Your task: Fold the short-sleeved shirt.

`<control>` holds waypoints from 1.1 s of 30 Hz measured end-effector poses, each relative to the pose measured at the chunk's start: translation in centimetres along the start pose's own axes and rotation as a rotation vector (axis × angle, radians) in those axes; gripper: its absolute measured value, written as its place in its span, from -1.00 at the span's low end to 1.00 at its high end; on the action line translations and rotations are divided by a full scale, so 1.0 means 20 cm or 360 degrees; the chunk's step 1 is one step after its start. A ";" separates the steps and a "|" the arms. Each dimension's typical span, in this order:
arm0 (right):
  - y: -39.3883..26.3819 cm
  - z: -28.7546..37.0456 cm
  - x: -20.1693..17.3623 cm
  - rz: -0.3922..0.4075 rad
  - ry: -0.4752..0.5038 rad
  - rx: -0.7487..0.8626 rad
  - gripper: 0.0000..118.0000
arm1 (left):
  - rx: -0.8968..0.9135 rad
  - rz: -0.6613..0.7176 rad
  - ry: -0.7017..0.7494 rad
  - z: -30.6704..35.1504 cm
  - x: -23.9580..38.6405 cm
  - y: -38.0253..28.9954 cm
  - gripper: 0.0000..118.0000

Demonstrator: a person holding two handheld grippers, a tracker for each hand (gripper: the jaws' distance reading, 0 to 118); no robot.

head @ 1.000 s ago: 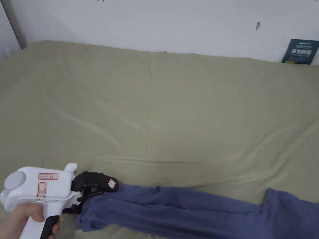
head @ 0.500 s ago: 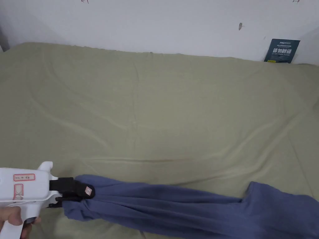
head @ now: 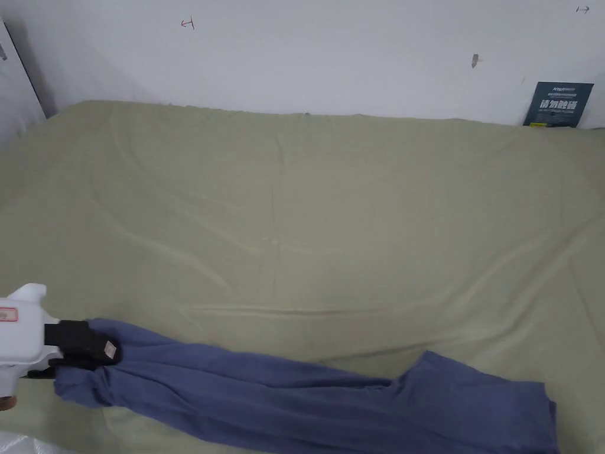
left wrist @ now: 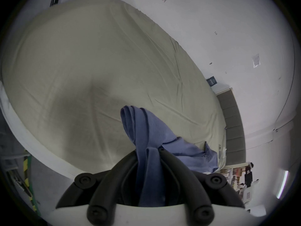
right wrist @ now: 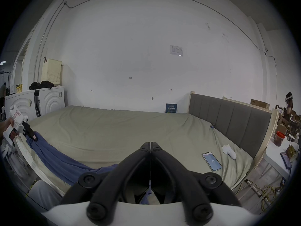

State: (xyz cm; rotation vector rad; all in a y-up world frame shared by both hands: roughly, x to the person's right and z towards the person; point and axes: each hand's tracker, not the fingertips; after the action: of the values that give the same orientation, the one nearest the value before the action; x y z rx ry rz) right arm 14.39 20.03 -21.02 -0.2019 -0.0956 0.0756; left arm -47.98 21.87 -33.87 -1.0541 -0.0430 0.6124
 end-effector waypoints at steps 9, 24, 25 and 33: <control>-0.03 0.03 0.05 -0.0025 0.0024 -0.0011 -0.99 | -0.0046 -0.0530 0.0268 -0.10 0.84 -0.21 -0.92; -0.11 0.06 0.12 -0.0109 0.0009 -0.0105 -0.99 | -0.0447 -0.0891 0.0400 -0.93 1.39 -0.60 1.00; -0.11 0.06 0.12 -0.0117 0.0005 -0.0112 -0.99 | -0.0361 -0.0888 0.0373 -0.92 1.39 -0.63 0.89; -0.10 0.04 0.11 -0.0143 0.0025 -0.0122 -0.99 | -0.0223 -0.0648 0.0108 -0.45 1.20 -0.40 0.73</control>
State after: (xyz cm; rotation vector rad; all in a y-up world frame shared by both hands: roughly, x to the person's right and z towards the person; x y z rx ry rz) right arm 16.62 18.39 -19.65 -0.2747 -0.0915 -0.0189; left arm -21.46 23.77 -37.91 -1.1603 -0.2379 0.2065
